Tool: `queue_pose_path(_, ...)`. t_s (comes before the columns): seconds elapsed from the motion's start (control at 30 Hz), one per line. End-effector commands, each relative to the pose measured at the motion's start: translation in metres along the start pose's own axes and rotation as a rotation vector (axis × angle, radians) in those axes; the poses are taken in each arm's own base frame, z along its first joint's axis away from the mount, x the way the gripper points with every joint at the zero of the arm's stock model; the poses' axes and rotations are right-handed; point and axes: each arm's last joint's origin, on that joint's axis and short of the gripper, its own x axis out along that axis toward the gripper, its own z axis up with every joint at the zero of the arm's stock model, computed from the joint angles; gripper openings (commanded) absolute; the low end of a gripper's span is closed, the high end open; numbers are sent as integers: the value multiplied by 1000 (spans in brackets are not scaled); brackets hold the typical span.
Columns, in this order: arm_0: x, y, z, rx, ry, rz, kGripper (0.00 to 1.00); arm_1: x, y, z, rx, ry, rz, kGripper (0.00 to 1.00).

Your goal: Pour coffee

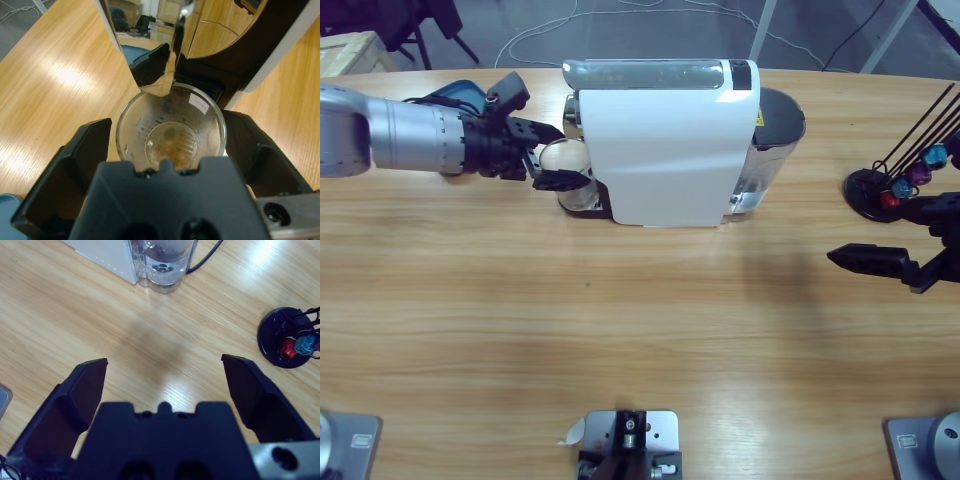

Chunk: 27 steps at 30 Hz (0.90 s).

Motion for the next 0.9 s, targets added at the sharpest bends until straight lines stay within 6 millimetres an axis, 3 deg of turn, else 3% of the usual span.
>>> queue_pose_path(0.03,7,-4,-19,-30,52,-11,356,10,2,-7,-7,47,9,1000)
queue_pose_path(0.1,4,-2,-21,-32,46,-7,0,10,2,-7,-8,47,9,1000)
queue_pose_path(0.33,-17,8,-29,-59,9,64,0,10,2,-8,-8,47,9,1000)
queue_pose_path(0.5,-76,34,-19,-178,-127,278,0,10,2,-8,-8,46,7,1000)
queue_pose_path(0.6,-100,59,-14,-265,-160,529,0,9,2,-9,-7,41,8,1000)
queue_pose_path(0.67,-100,82,-19,-352,-139,657,0,8,1,-9,-6,40,6,1000)
queue_pose_path(0.73,-85,105,-31,-473,-88,772,0,8,1,-9,-6,40,6,1000)
queue_pose_path(0.9,-62,131,-59,-526,6,863,0,8,1,-9,-5,40,7,1000)
